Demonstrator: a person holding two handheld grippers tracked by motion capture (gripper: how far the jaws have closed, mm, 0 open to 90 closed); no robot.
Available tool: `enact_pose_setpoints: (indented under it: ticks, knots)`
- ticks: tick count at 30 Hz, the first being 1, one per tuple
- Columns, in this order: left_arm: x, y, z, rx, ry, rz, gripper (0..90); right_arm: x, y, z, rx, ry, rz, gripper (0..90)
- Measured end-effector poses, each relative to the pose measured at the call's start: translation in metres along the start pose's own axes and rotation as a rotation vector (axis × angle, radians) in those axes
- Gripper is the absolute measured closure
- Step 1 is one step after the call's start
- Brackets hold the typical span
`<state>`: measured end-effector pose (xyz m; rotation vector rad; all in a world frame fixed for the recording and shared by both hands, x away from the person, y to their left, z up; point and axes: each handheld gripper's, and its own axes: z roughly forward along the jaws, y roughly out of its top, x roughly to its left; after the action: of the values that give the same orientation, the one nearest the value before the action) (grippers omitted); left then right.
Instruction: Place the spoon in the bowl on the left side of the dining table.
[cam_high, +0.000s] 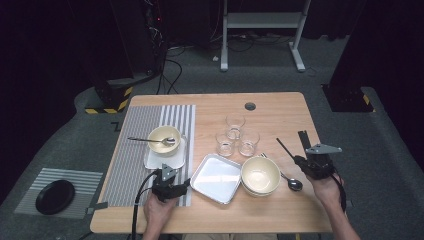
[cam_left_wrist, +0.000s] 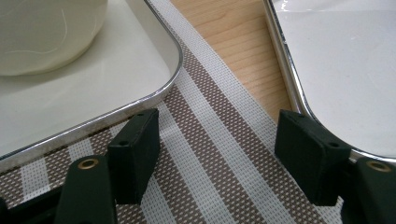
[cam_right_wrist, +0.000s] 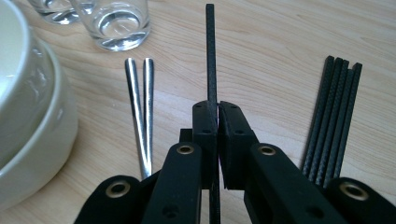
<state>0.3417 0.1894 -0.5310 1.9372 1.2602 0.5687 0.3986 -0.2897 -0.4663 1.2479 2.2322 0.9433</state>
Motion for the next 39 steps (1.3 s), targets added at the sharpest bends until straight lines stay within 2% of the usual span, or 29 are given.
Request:
enact_pose_setpoints:
  ticks: [17,19,31,34,35,36,39]
  knots:
    - [0.0,0.0,0.0,0.0,-0.001,-0.001,31.5,0.009,0.006,-0.016,-0.018,0.052,-0.052,86.1]
    - [0.001,0.0,0.0,0.0,-0.001,0.016,31.1,0.01,0.006,-0.018,-0.022,0.059,-0.059,86.1]
    - [0.001,0.0,0.0,-0.001,-0.003,0.019,30.5,0.014,0.009,-0.027,-0.036,0.089,-0.099,86.1]
    - [0.001,0.001,0.0,0.0,-0.004,0.017,30.4,0.016,0.011,-0.03,-0.035,0.1,-0.109,86.0]
    - [0.001,0.001,0.0,0.002,0.0,0.015,29.4,0.017,0.012,-0.032,-0.043,0.118,-0.107,86.1]
    - [0.003,0.001,-0.002,0.027,-0.008,0.013,28.6,0.017,0.013,-0.033,-0.046,0.121,-0.112,86.0]
    - [0.004,0.001,-0.002,0.019,-0.012,-0.007,27.5,0.018,0.014,-0.034,-0.042,0.128,-0.116,86.1]
